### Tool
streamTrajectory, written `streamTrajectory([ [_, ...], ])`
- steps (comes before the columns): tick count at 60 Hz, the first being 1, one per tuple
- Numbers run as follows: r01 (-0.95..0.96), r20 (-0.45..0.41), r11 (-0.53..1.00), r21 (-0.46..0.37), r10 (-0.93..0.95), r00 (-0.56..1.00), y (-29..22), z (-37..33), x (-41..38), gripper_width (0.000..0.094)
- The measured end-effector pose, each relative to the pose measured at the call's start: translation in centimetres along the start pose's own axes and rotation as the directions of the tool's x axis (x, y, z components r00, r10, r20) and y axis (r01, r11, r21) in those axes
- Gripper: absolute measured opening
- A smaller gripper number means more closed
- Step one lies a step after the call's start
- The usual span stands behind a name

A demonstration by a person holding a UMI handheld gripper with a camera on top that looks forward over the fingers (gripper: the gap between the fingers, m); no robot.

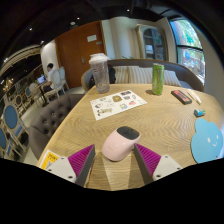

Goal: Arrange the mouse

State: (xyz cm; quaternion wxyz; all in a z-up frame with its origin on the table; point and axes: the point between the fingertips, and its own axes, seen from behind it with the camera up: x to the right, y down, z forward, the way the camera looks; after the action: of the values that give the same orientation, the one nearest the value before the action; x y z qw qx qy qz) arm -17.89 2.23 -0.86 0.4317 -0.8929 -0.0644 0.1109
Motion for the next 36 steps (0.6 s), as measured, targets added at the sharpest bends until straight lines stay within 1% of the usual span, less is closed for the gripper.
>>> streamTrajectory([
  [9,-0.003,-0.028,1.000,-0.023,0.002,1.000,-1.6,2.0,-0.7,0.0814],
  [14,-0.006,-0.045,1.000,-0.018,0.006,0.999,-2.3,3.1,-0.7,0.0804],
  [15,-0.007,-0.050,1.000,-0.017,0.006,0.999,-2.4,3.3,-0.7,0.0792],
  [17,0.001,-0.067,1.000,-0.016,-0.002,0.998,-2.6,3.8,-0.5,0.0739],
  [20,0.031,-0.114,0.999,-0.020,-0.034,0.993,-2.6,4.1,0.4,0.0586],
  [26,0.057,-0.126,0.998,0.001,-0.056,0.990,-2.6,4.1,0.3,0.0547],
  [29,0.057,-0.106,0.998,0.008,-0.056,0.993,-2.6,4.0,0.1,0.0515],
  [32,0.017,-0.090,1.000,0.018,-0.015,0.996,-2.7,3.8,0.0,0.0479],
  [34,-0.005,-0.080,0.999,0.033,0.007,0.997,-2.9,3.4,-0.2,0.0462],
  [36,-0.002,-0.052,0.998,0.062,0.005,0.999,-3.5,2.9,-0.7,0.0442],
])
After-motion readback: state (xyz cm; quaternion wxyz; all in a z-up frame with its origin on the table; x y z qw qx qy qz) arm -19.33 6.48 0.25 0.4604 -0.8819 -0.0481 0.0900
